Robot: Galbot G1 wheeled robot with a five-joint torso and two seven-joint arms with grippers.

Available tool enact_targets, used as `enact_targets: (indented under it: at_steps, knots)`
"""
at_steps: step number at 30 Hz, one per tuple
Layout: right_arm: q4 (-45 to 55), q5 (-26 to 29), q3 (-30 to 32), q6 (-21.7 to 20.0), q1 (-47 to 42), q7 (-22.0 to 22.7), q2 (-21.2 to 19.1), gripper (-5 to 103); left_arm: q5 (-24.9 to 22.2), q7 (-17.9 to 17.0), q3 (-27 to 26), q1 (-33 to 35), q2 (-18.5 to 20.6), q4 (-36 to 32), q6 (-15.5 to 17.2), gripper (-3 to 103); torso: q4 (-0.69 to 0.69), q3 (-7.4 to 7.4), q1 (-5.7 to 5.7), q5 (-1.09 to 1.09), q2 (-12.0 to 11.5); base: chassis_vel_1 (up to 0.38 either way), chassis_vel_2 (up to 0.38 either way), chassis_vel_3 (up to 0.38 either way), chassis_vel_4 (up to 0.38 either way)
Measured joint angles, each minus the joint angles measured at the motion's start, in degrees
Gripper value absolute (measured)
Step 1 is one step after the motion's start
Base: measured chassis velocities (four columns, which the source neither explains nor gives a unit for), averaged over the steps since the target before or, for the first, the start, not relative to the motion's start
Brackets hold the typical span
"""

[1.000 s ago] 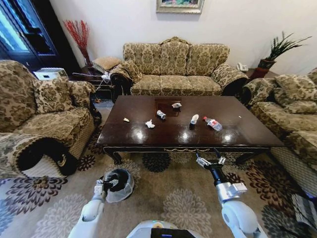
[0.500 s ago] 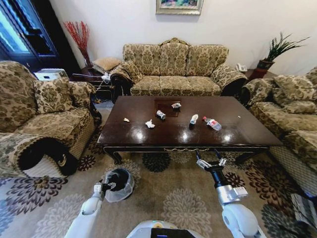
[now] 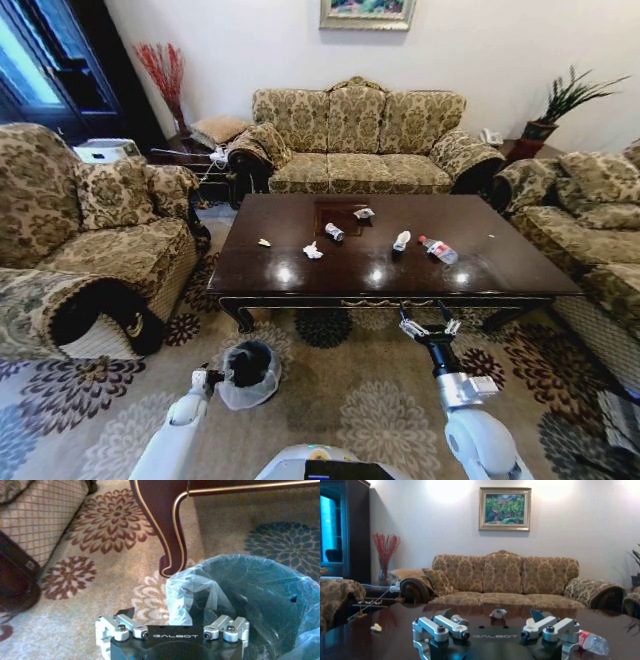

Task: Move to the front of the table and place the trash on the table into the trash bin.

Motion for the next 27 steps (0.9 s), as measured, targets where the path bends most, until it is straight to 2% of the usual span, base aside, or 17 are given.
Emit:
enact_targets:
  at_steps: [2, 4, 5, 7, 9, 11, 16, 19, 20, 24, 26, 27]
  knots:
    - [-0.28, 0.09, 0.30, -0.11, -0.22, 0.02, -0.26, 100, 0.60, 0.99, 0.55, -1.73, -0.43, 2.34, -0.01, 88, -0.01, 0.00, 0.00, 0.01, 0.00, 0.000, 0.000, 0.000, 0.000]
    - [-0.41, 0.11, 0.41, -0.15, -0.27, 0.06, -0.30, 100, 0.99, 1.25, 0.72, -2.47, -0.56, 3.22, -0.05, 88, 0.00, 0.00, 0.00, 0.01, 0.00, 0.000, 0.000, 0.000, 0.000]
    - [-0.53, 0.14, 0.60, -0.21, -0.56, 0.09, -0.31, 100, 2.36, 1.50, 1.08, -4.36, -0.88, 5.25, -0.60, 77, -0.02, 0.00, 0.00, 0.03, 0.00, 0.000, 0.000, 0.000, 0.000]
    - [-0.53, 0.15, 0.67, -0.24, -0.75, 0.10, -0.31, 100, 2.85, 1.50, 1.20, -5.08, -1.01, 6.10, -0.78, 77, -0.03, 0.00, 0.00, 0.03, 0.00, 0.000, 0.000, 0.000, 0.000]
    - [-0.52, 0.16, 0.91, -0.31, -1.48, 0.14, -0.26, 100, 5.74, 1.19, 1.49, -8.47, -1.49, 10.75, -2.66, 69, -0.02, 0.00, 0.00, 0.01, 0.00, 0.000, 0.000, 0.000, 0.000]
    - [-0.45, 0.20, 1.12, -0.33, -1.88, 0.34, -0.21, 100, 8.72, 0.03, 1.49, -10.56, -1.81, 14.15, -4.21, 67, -0.02, 0.00, 0.00, 0.01, 0.00, 0.000, 0.000, 0.000, 0.000]
    - [-0.38, 0.71, 1.65, -0.40, -2.37, 0.72, -0.30, 100, 11.20, -0.78, 1.72, -12.10, -2.02, 16.64, -3.74, 64, -0.02, 0.00, 0.00, 0.01, 0.00, 0.000, 0.000, 0.000, 0.000]
    - [-0.43, 1.20, 1.80, -0.59, -2.24, 1.09, -0.36, 100, 13.50, -1.32, 1.94, -12.75, -2.08, 17.48, -3.25, 50, -0.02, 0.00, -0.01, 0.01, 0.00, 0.000, 0.000, 0.000, 0.000]
    - [-0.43, 1.20, 1.80, -0.59, -2.24, 1.09, -0.36, 100, 13.50, -1.32, 1.94, -12.75, -2.08, 17.48, -3.25, 50, -0.02, 0.00, -0.01, 0.01, 0.00, 0.000, 0.000, 0.000, 0.000]
    - [-0.50, 1.32, 1.72, -0.67, -2.24, 1.22, -0.29, 100, 15.61, -1.18, 1.84, -14.19, -2.08, 20.02, -2.33, 30, -0.01, 0.00, -0.01, 0.01, 0.00, 0.000, 0.000, 0.000, 0.000]
    - [-0.50, 1.32, 1.72, -0.67, -2.30, 1.23, -0.29, 100, 15.99, -1.18, 1.76, -14.44, -2.10, 20.49, -2.16, 30, -0.01, 0.00, -0.01, 0.01, 0.00, 0.000, 0.000, 0.000, 0.000]
    - [-0.49, 1.34, 1.77, -0.67, -2.55, 1.24, -0.33, 100, 16.62, -1.17, 1.42, -15.14, -2.19, 21.86, -1.99, 25, -0.01, 0.00, -0.01, 0.02, 0.00, 0.000, 0.000, 0.000, 0.000]
